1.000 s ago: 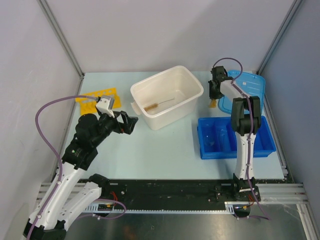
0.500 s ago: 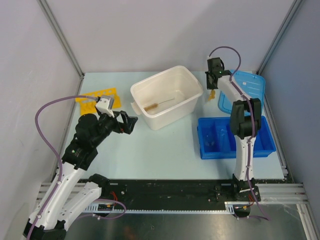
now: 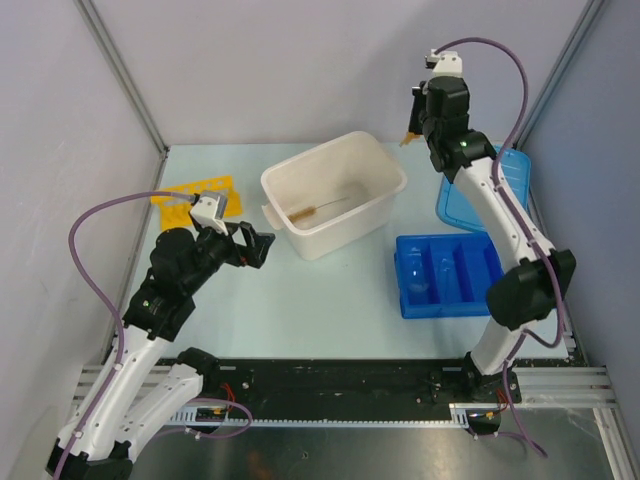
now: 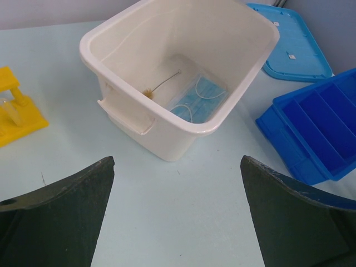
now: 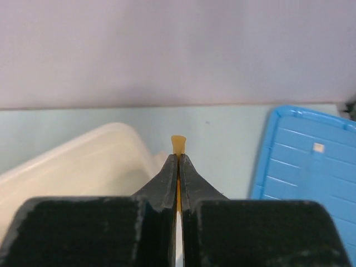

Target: Organize the chemistry lab equipment

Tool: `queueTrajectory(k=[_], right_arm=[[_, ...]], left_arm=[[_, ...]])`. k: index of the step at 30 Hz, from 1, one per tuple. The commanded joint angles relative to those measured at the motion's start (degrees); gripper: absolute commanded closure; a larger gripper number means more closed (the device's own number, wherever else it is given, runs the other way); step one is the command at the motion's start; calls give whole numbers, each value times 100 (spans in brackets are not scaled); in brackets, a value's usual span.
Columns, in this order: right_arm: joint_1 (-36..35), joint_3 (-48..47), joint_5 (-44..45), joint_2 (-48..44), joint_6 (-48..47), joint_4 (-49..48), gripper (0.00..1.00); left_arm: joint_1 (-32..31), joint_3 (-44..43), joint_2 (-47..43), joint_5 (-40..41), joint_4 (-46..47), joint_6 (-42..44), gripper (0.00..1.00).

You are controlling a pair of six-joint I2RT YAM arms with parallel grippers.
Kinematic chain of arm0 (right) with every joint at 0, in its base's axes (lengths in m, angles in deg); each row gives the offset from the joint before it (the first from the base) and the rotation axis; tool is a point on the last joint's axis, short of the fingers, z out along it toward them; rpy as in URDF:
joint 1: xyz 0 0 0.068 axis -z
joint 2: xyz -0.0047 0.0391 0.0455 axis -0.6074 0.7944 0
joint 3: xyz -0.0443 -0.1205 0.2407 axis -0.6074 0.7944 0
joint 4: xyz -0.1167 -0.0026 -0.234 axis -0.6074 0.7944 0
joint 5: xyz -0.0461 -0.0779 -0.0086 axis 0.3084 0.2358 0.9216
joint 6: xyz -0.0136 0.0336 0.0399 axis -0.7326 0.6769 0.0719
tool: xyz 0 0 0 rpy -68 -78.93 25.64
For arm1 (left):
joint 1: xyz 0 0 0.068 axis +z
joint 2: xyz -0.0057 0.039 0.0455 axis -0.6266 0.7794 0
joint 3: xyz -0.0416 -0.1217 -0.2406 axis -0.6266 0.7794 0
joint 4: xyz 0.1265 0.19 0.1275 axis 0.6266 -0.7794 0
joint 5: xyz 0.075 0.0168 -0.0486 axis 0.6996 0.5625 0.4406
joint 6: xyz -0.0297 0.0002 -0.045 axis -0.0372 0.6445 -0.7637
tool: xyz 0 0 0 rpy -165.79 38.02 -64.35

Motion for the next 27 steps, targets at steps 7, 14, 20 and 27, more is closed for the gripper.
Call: queueTrajectory(k=[7, 14, 20, 27], right_arm=[[-328, 1885, -1125, -648, 1929, -2453, 97], [-1059, 1738, -1223, 233, 2346, -2850, 97], [-1524, 1640, -1039, 932, 2625, -2926, 97], [-1681, 1598, -901, 1478, 2783, -2895, 95]], left_arm=[[-40, -106, -71, 57, 55, 105, 0], [-40, -107, -45, 68, 51, 96, 1], [-31, -106, -30, 79, 52, 92, 1], [-26, -104, -11, 66, 52, 79, 1]])
